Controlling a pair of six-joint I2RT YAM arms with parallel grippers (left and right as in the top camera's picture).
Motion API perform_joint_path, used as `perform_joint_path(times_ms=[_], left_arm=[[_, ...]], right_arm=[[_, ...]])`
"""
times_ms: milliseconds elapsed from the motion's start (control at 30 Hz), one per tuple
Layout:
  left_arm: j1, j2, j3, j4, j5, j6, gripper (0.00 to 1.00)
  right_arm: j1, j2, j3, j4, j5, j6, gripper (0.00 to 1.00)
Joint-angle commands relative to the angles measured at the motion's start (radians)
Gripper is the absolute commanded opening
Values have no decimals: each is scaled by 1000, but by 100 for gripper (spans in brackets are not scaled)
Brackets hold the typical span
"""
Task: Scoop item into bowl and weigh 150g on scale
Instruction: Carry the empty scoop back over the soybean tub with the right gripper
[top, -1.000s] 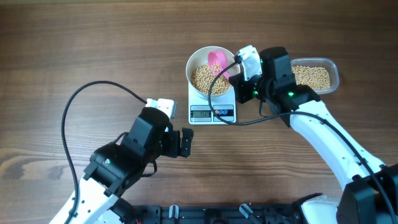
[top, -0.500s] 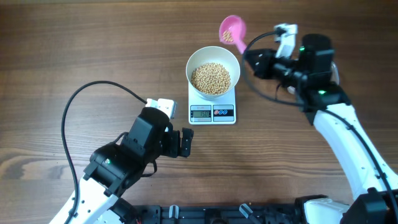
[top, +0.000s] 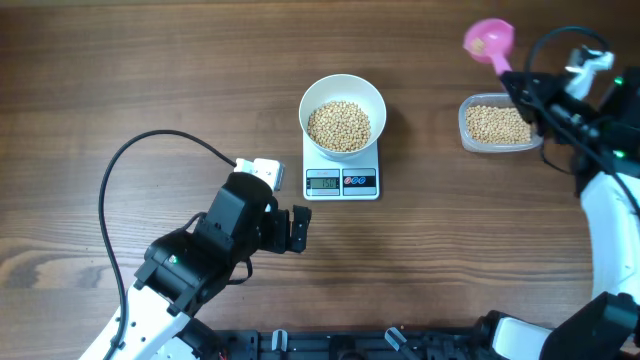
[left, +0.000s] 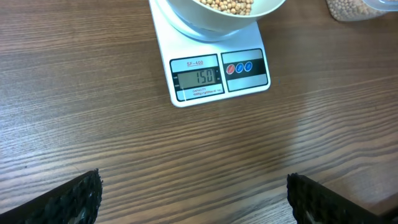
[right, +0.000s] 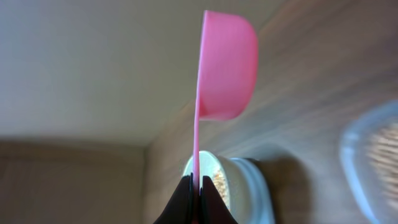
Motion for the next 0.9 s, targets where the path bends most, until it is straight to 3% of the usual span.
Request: perform_joint_path(times_ms=[0,300,467,667,867], left_arm=[[-3,3,14,3,-17,12,100],[-3,3,14,3,-17,12,100],[-3,3,14,3,-17,12,100],[-3,3,14,3,-17,12,100],[-3,3,14,3,-17,12,100]], right_arm=[[-54,-20,24,-112,-29,-156,4],[-158,-21,24,-288,40,-322,4],[-165,-21,24,-412,229,-447,4],[-163,-20,13,-463,360,-457,4],[-163,-12,-6,-464,359,-332,4]])
